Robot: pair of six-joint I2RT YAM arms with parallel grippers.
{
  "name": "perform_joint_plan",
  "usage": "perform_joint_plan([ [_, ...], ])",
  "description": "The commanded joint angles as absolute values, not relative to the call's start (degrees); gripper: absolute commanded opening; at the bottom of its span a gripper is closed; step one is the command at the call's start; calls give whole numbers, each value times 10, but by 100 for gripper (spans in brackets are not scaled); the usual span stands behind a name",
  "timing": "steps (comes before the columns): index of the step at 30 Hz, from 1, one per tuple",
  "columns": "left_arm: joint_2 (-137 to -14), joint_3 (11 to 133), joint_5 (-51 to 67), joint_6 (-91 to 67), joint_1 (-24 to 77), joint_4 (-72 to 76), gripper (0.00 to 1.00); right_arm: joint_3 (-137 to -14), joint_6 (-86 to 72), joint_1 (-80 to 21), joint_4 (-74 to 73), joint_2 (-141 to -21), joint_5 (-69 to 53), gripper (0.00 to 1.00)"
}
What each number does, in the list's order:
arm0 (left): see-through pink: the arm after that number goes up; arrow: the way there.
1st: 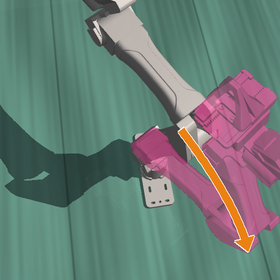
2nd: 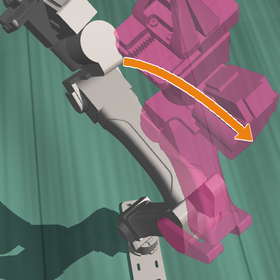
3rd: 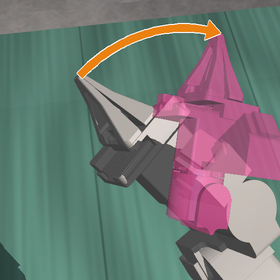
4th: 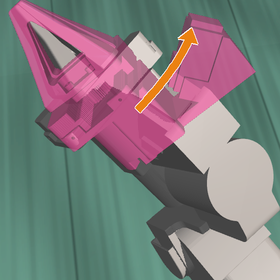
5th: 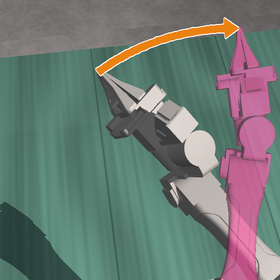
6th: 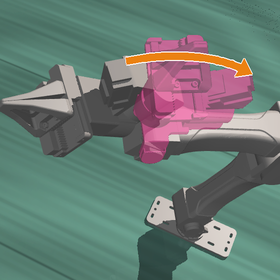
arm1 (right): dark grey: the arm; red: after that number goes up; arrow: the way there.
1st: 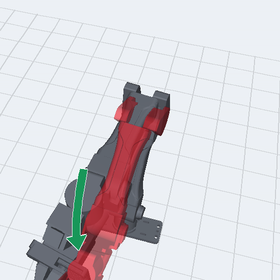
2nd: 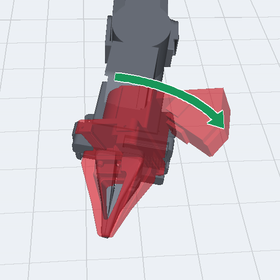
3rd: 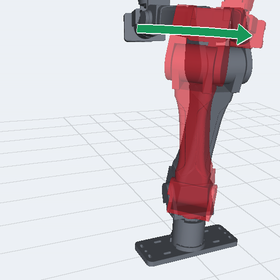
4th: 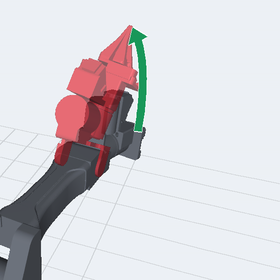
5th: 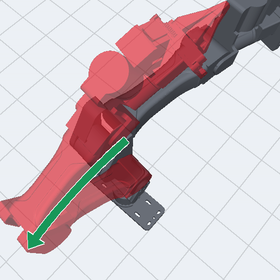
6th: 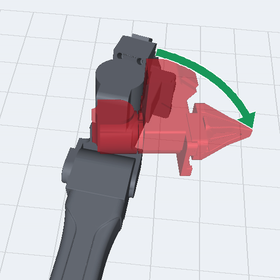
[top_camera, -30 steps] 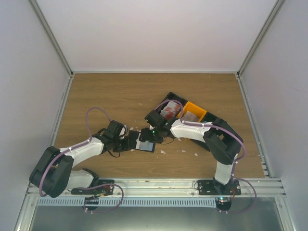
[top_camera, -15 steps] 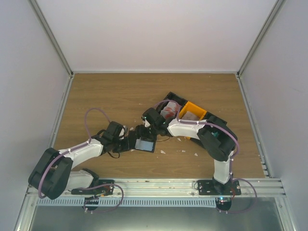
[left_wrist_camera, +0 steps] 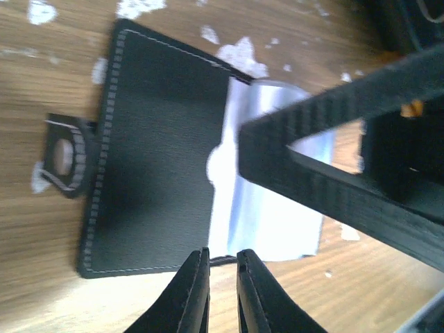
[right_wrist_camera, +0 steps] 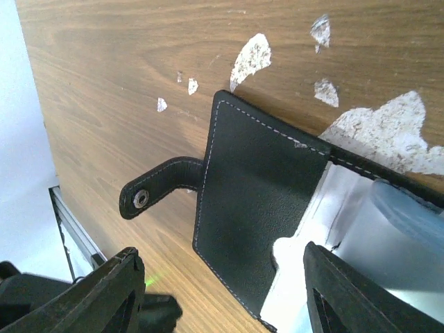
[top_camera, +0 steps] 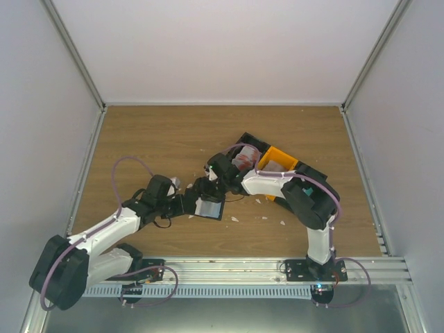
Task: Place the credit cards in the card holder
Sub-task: Open the card holder at the center of the board.
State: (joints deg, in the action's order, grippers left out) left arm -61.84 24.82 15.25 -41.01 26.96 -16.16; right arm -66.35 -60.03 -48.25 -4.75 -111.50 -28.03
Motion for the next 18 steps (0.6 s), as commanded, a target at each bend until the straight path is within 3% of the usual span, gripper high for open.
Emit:
perform_joint_plan([
  [1,-594,232,241,-412,272,-110,18,-683,-595,-475,-60,-1130,-277,63],
  [8,-584,217,306,-406,272,-65,21,-696,-586,-471,-106,-1107,-231,61],
  [15,-650,219,383,-398,273,-3,36,-637,-610,-470,-143,-1034,-163,67],
  [18,-670,227,360,-396,277,-2,41,-620,-617,-471,-144,-1017,-154,71],
])
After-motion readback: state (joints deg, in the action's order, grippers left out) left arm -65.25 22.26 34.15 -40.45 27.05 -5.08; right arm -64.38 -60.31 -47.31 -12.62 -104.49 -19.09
